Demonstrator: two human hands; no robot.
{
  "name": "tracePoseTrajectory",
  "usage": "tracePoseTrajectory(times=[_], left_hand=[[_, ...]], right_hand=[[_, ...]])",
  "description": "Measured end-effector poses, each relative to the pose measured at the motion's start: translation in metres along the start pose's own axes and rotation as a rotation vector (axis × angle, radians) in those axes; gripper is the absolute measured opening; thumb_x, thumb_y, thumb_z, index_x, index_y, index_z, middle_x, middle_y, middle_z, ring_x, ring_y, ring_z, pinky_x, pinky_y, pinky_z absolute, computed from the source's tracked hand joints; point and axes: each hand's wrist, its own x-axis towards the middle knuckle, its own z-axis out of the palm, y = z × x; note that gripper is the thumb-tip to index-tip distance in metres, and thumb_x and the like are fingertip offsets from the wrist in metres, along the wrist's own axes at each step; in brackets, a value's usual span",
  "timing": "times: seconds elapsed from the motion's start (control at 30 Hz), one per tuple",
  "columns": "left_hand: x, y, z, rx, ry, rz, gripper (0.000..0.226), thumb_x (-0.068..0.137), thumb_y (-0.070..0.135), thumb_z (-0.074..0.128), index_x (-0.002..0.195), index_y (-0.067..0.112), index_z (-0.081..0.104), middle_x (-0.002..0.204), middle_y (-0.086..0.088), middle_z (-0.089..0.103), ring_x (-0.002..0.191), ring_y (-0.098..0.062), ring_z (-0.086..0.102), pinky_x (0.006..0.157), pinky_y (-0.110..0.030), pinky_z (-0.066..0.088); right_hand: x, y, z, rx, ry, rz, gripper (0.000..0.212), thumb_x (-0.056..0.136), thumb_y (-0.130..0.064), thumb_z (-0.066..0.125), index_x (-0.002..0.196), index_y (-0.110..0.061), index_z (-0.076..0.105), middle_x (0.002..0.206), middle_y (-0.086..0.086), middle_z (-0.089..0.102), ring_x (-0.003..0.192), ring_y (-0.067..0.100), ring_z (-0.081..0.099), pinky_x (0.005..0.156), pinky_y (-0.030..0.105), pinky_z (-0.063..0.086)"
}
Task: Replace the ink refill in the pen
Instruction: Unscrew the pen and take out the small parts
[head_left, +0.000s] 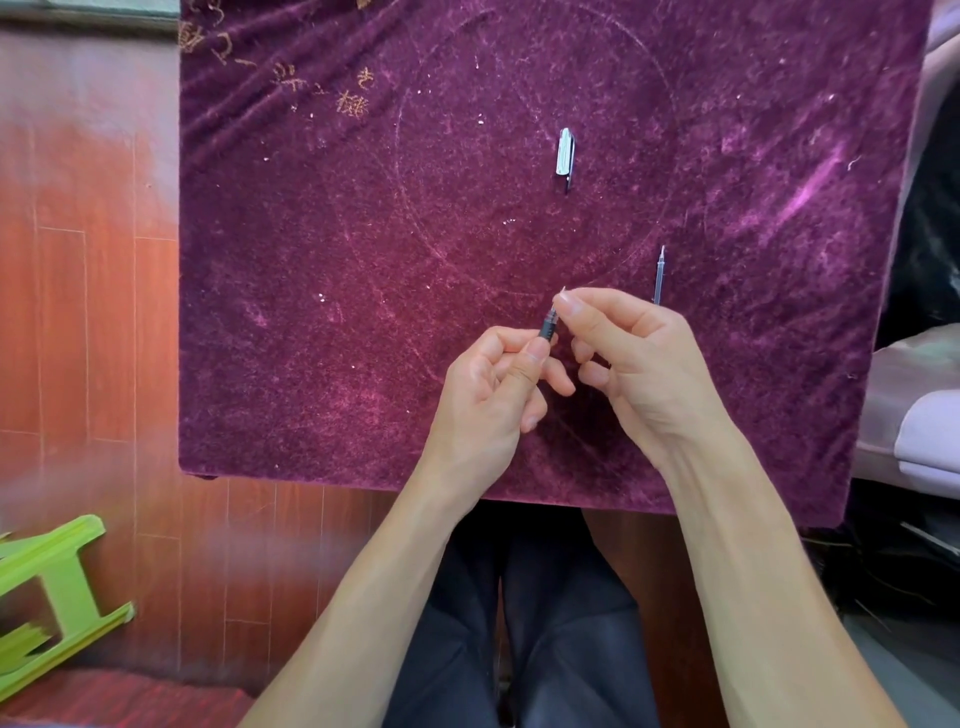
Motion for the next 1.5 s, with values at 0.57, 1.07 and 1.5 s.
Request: tracePoseTrajectory(times=[0.57,1.07,1.5], left_hand=[[0.006,0.0,0.006,0.003,-0.009,-0.019,0.017,0.109,0.019,0.049,0.105,0.012,0.064,0.081,-0.003,0.075,0.044,-0.004,0.045,0.048,-0.016,0.04],[0.013,0.0,0.008,0.026,0.007,-0.046,0.023,0.109,0.02,0.049,0.114,0.002,0.063,0.082,-0.004,0.074,0.045,-0.004,0.046,0.049,-0.017,0.04],[0.014,-0.003,0.011,0.031,-0.006,-0.055,0.022,0.108,0.021,0.051,0.114,0.004,0.063,0.082,-0.004,0.074,0.046,-0.005,0.046,0.05,-0.021,0.042]], right_hand=[[0.008,-0.004,-0.011,-0.057,-0.079,-0.02,0.013,0.1,-0.027,0.074,0.103,-0.022,0.085,0.081,-0.01,0.071,0.072,0.005,0.052,0.06,0.019,0.044],[0.012,-0.008,-0.015,-0.037,-0.103,-0.023,0.016,0.102,-0.026,0.07,0.109,-0.023,0.084,0.077,-0.012,0.071,0.071,0.005,0.052,0.06,0.02,0.043],[0.019,-0.007,-0.022,0.009,-0.069,-0.023,0.013,0.098,-0.025,0.077,0.103,-0.017,0.085,0.083,0.0,0.062,0.071,0.007,0.051,0.058,0.019,0.043]])
